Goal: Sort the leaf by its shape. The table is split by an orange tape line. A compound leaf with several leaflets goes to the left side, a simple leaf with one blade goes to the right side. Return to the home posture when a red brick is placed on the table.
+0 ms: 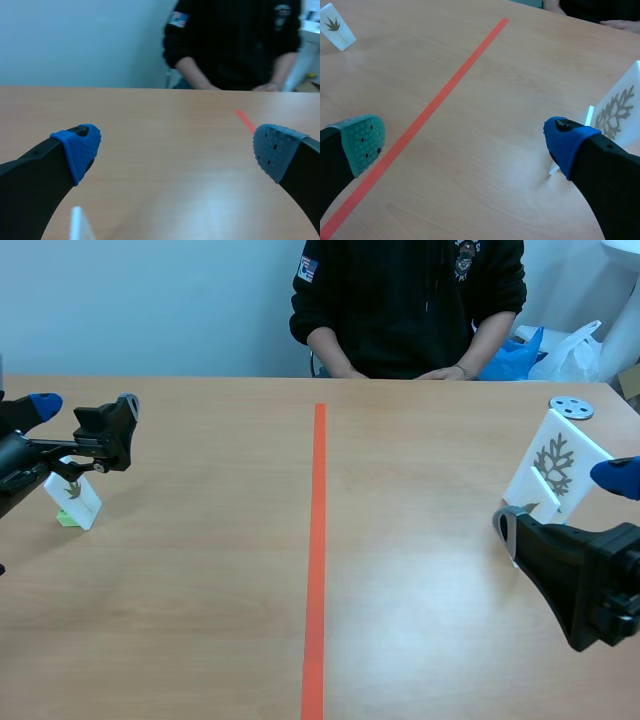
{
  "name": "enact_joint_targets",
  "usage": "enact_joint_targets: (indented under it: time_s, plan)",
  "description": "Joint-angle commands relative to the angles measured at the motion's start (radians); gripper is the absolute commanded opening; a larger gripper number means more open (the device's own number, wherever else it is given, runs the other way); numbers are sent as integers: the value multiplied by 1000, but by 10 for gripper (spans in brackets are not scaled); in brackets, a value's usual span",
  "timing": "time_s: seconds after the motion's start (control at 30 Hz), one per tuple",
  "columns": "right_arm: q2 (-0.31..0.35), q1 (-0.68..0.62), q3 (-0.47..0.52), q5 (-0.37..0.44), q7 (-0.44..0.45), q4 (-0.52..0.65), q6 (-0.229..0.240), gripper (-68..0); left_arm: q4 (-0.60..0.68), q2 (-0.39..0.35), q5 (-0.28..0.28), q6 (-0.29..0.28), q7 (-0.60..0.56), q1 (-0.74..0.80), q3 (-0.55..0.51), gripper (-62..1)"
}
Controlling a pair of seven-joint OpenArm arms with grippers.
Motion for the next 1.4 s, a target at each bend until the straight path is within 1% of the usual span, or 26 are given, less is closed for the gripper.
enact_joint_targets:
  time_s: [0.0,0.07,0.23,0.3,0.43,0.57,0.7,0.8,0.9,1.03,1.13,1.2,1.37]
  plan:
    - [3,11,3,10,16,3,0,4,76,-26,-5,-27,13,31,-3,14]
    - [3,11,3,10,16,3,0,4,174,-44,-4,-60,40,88,-3,14]
    - [3,11,3,10,16,3,0,4,422,-69,11,-112,102,241,-4,14]
    - [3,11,3,10,16,3,0,4,522,-72,24,-116,135,307,-4,14]
    - [3,11,3,10,5,3,0,4,682,-74,26,-116,174,433,-16,14]
    - [3,11,3,10,-4,3,1,4,816,-74,26,-115,238,563,-42,14]
    - [3,12,3,10,-3,3,1,4,918,-74,30,-111,251,699,-63,14]
    - [3,11,3,10,-5,3,1,4,978,-53,83,-110,251,789,-85,14]
    - [3,11,3,10,-20,3,1,4,1016,-31,117,-109,251,853,-92,14]
    - [3,11,3,10,-35,3,1,4,1026,-3,135,-105,257,878,-92,14]
    - [3,12,3,10,-36,3,1,4,1026,-2,137,-104,263,871,-92,14]
    - [3,14,3,10,-35,3,1,4,1025,-2,155,-103,262,866,-92,14]
    - [3,14,3,10,-38,3,1,4,1025,-2,158,-104,270,864,-92,14]
